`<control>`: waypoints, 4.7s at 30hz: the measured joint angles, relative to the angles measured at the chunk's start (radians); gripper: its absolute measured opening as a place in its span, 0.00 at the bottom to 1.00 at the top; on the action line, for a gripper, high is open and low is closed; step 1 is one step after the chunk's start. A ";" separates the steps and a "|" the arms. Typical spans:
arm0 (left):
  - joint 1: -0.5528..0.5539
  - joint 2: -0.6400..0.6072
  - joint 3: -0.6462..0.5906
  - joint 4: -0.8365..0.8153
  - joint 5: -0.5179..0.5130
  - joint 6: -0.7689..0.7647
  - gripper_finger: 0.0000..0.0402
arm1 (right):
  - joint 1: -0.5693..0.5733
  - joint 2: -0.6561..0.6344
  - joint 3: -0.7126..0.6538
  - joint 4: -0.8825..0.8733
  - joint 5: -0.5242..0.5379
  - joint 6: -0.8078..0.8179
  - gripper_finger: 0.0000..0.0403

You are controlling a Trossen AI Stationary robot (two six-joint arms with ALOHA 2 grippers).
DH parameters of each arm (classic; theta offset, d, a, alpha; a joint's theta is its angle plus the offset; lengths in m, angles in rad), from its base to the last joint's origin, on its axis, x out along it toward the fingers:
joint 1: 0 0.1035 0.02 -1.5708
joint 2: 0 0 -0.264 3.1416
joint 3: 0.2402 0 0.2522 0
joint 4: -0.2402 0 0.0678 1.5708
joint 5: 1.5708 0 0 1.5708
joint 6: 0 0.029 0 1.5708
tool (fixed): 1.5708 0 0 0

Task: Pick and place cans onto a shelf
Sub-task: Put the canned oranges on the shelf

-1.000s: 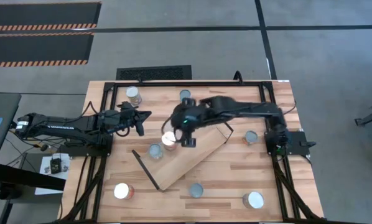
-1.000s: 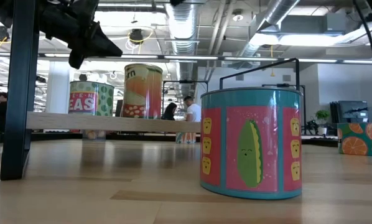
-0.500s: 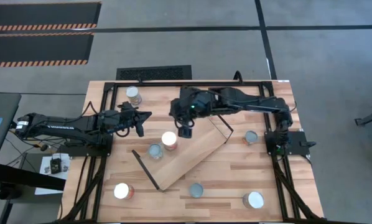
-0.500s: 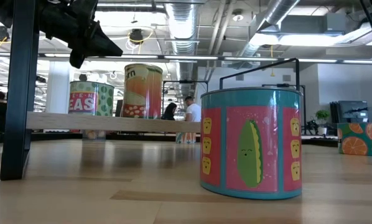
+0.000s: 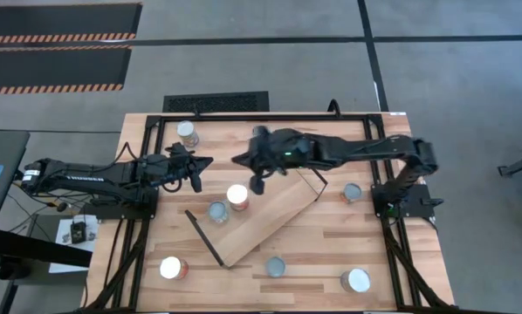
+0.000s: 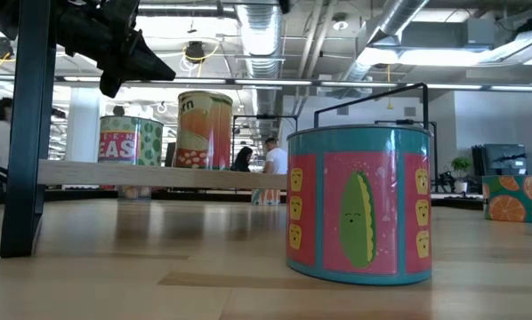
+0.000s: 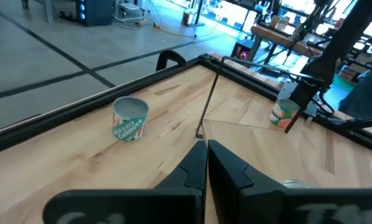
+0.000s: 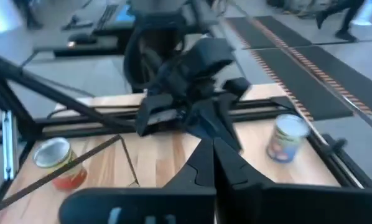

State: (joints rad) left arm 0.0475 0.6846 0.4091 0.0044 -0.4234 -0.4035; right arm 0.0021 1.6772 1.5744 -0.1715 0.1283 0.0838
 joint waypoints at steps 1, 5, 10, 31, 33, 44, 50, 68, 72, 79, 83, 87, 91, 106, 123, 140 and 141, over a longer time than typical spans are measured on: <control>0.002 0.000 0.000 -0.001 0.000 0.000 0.00 | 0.000 -0.030 -0.044 0.050 0.021 0.020 0.00; 0.012 0.000 0.000 -0.008 0.000 -0.001 0.00 | 0.015 -0.164 -0.228 0.168 0.110 0.098 0.00; 0.031 0.000 0.000 -0.022 0.022 -0.003 0.00 | 0.058 -0.337 -0.403 0.208 0.276 0.197 0.00; 0.075 0.003 0.000 -0.022 0.009 -0.136 0.00 | 0.251 -0.780 -0.467 -1.109 0.460 1.080 0.00; 0.075 0.003 0.000 -0.022 -0.009 -0.142 0.00 | 0.255 -0.791 -0.467 -1.214 0.414 1.145 0.00; 0.075 0.028 0.000 -0.020 -0.035 -0.143 0.00 | 0.307 -0.976 -0.693 -1.165 0.240 1.310 0.00; 0.075 0.070 0.000 -0.021 -0.036 -0.183 0.00 | 0.313 -0.952 -0.779 -1.089 0.191 1.278 0.01; 0.075 0.120 0.000 0.005 -0.028 -0.151 0.00 | 0.286 -0.565 -0.830 -0.997 0.072 1.075 0.36; 0.075 0.120 0.000 0.006 -0.025 -0.151 0.00 | 0.248 -0.490 -0.830 -0.989 0.053 1.006 0.44; 0.074 0.120 0.000 0.006 -0.004 -0.139 0.00 | 0.174 -0.393 -0.830 -0.967 0.054 0.880 0.46; 0.074 0.120 0.000 0.005 -0.004 -0.139 0.00 | 0.137 -0.351 -0.830 -0.937 0.054 0.812 0.43; 0.074 0.120 0.000 0.005 -0.004 -0.139 0.00 | 0.124 -0.326 -0.829 -0.930 0.053 0.771 0.35; 0.074 0.120 0.000 0.005 -0.004 -0.139 0.00 | 0.131 -0.317 -0.827 -0.915 0.014 0.745 0.21; 0.074 0.119 0.000 0.004 0.045 -0.140 0.00 | 0.464 -0.394 -0.739 -0.866 -0.168 1.064 0.02; 0.074 0.119 0.000 -0.057 0.130 -0.098 0.00 | 0.554 0.056 -0.332 -0.688 -0.098 0.991 0.03; 0.075 0.119 0.000 -0.067 0.181 -0.037 0.00 | 0.427 0.390 0.074 -0.765 -0.022 0.678 0.05; 0.074 0.119 0.000 -0.068 0.183 -0.036 0.00 | 0.427 0.390 0.074 -0.762 -0.026 0.674 0.06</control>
State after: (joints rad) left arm 0.1219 0.8040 0.4088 -0.0631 -0.2401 -0.4400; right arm 0.4290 2.0674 1.6485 -0.9331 0.1028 0.7577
